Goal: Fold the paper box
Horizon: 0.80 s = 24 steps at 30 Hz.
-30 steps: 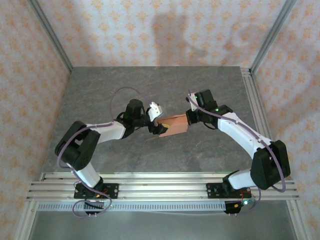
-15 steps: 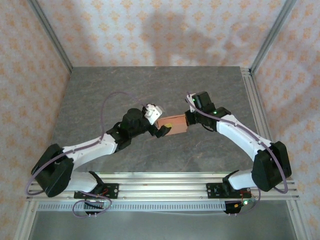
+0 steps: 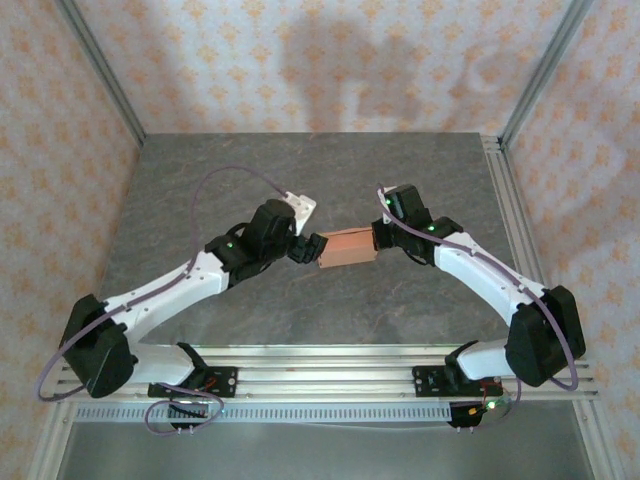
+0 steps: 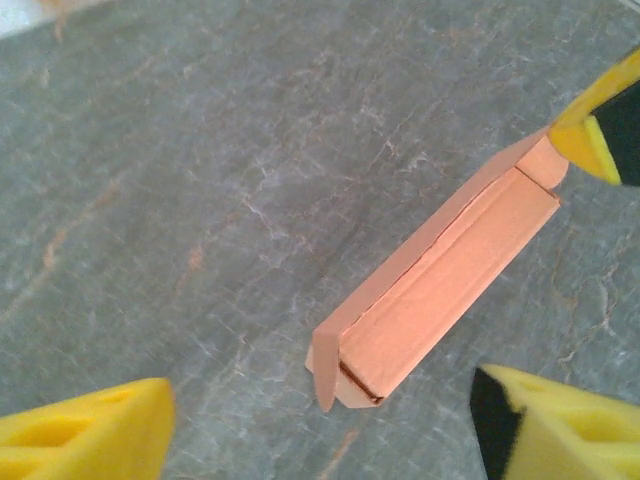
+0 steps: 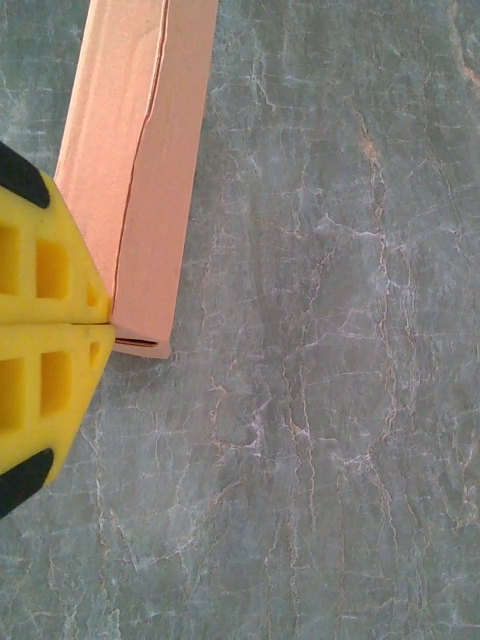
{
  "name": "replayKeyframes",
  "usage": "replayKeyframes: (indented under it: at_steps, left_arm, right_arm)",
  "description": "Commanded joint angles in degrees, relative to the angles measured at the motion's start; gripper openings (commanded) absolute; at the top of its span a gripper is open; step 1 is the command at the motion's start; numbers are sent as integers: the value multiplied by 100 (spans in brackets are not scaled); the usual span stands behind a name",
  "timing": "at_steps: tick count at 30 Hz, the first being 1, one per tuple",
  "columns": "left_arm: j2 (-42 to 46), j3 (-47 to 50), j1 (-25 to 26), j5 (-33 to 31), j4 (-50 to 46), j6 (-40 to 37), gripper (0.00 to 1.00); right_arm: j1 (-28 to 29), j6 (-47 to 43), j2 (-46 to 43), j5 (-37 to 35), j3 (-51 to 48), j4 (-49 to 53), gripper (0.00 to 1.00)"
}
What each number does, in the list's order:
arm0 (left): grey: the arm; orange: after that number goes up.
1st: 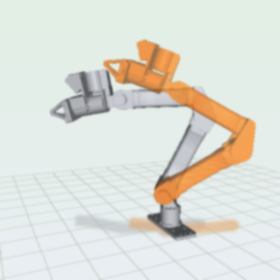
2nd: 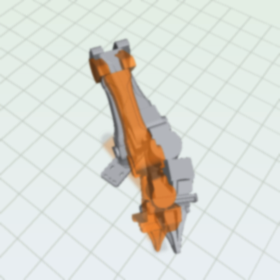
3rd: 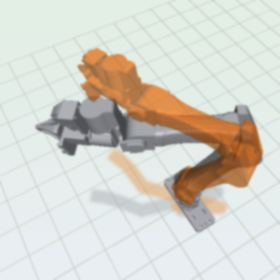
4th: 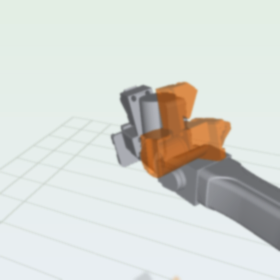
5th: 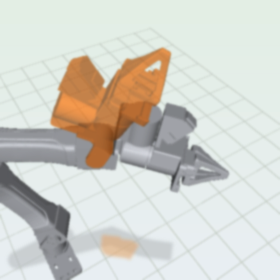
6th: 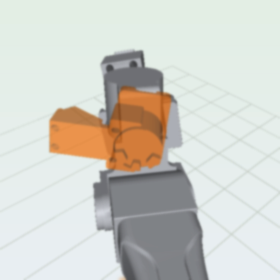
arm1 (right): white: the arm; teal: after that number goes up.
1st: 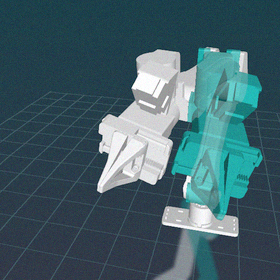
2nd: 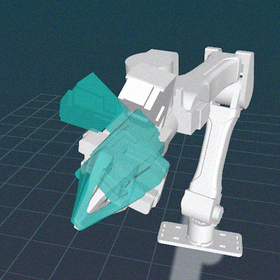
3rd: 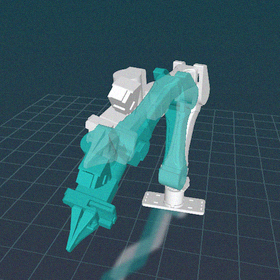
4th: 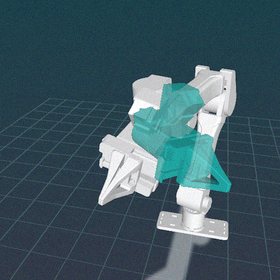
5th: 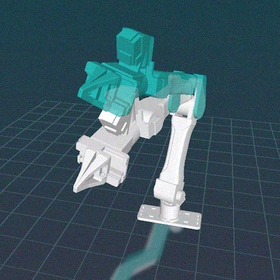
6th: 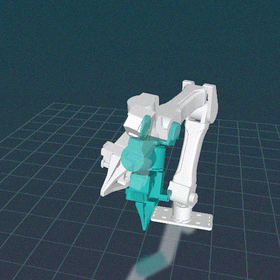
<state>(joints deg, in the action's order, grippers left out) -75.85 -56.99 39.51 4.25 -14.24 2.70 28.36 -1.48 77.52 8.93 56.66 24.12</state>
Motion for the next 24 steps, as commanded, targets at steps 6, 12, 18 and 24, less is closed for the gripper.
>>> replayKeyframes:
  at_steps: [6,12,18,24]
  left_arm:
    - [-738,-461,13,173,-526,200,56]
    - [-1077,-707,-4,51,-754,354,41]
    - [-1235,-831,-100,141,-814,506,25]
    - [-1341,-901,-119,232,-817,572,16]
  right_arm:
    - [38,147,-113,-153,-77,-126,0]
    - [39,137,-123,-152,-63,-121,0]
    - [38,112,-63,-243,-59,-108,0]
    - [38,111,-42,-188,-25,-101,0]
